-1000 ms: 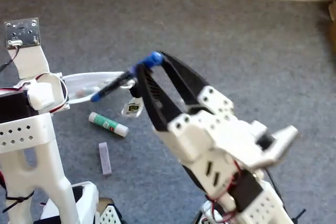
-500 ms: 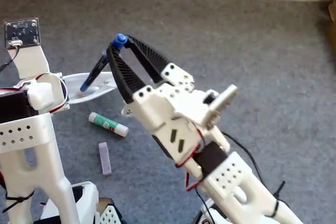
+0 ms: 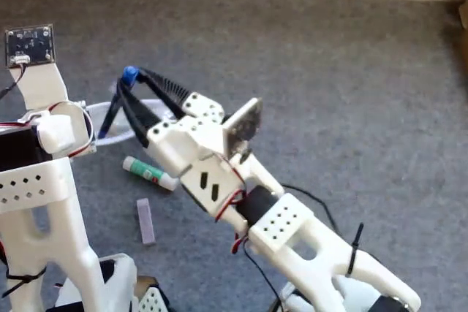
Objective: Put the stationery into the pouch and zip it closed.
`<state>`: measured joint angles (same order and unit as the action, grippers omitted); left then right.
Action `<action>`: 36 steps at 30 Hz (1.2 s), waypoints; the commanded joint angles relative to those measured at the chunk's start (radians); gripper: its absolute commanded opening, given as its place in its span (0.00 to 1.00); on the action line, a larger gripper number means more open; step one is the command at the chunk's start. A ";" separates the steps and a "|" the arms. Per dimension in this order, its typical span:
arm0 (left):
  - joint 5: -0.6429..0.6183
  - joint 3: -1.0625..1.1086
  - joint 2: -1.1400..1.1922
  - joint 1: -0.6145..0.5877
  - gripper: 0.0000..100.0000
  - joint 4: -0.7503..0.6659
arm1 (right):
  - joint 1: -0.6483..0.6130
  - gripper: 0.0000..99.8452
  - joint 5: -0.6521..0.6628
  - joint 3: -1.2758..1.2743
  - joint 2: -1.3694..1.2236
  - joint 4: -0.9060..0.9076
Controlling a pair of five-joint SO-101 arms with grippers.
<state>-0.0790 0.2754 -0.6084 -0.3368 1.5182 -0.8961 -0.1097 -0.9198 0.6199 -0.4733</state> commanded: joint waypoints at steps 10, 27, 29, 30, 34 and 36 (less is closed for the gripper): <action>0.021 -0.051 -0.002 0.028 0.01 0.023 | -0.022 0.08 0.146 0.045 -0.065 -0.021; -0.005 -0.050 -0.002 0.031 0.01 0.023 | -0.056 0.08 0.146 -0.036 0.082 0.173; -0.005 -0.050 -0.002 0.028 0.01 0.023 | -0.056 0.08 0.147 -0.036 0.097 0.183; -0.005 -0.051 -0.002 0.028 0.01 0.023 | -0.056 0.08 0.150 -0.042 0.105 0.185; -0.005 -0.051 -0.002 0.028 0.01 0.018 | -0.056 0.17 0.150 -0.044 0.130 0.185; -0.005 -0.051 -0.002 0.030 0.01 0.017 | -0.056 0.19 0.147 -0.045 0.131 0.185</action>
<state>-0.0760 0.2754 -0.6084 -0.3322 1.5351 -0.9452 0.0269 -0.9705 0.7043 -0.2908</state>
